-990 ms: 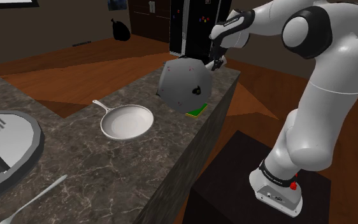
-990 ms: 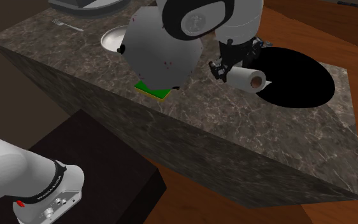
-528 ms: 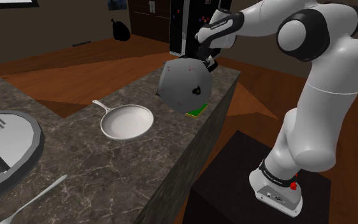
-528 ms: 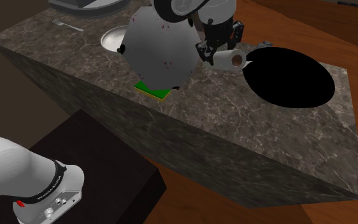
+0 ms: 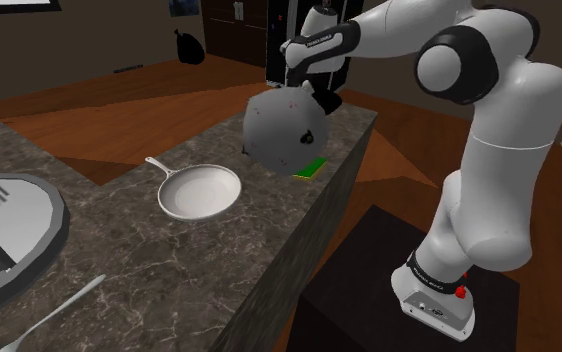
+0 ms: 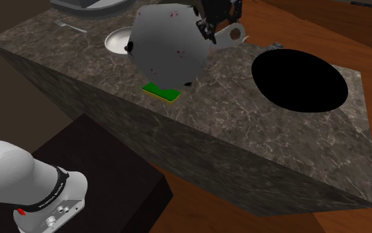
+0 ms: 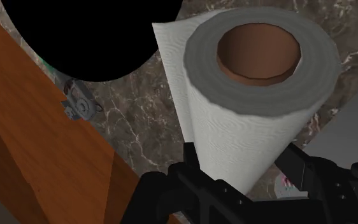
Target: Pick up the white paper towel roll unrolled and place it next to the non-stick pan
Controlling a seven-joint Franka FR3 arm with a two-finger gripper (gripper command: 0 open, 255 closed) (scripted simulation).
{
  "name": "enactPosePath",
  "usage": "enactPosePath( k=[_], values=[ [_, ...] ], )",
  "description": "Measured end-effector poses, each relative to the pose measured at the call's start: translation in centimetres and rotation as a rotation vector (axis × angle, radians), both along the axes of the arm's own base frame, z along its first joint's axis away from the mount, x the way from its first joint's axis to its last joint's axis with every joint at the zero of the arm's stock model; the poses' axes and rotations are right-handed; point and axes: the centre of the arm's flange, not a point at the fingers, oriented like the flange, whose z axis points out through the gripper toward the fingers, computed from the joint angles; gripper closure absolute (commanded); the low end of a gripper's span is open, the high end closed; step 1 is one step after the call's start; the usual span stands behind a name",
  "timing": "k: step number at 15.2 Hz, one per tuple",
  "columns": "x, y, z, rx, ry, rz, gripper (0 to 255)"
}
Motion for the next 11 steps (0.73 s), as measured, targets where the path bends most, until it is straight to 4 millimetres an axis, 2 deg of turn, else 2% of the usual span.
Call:
enactPosePath(
  k=[2,4,6,8,11],
  values=[
    [2.2,2.5,1.1,-0.017,-0.056,0.005,255],
    [3.5,4.7,1.7,-0.027,-0.101,0.008,255],
    [4.9,6.9,1.6,-0.034,-0.143,0.016,255],
    [7.4,9.9,1.0,-0.003,-0.075,0.025,255],
    [9.5,13.2,-0.4,0.024,0.006,0.024,255]
  ],
)
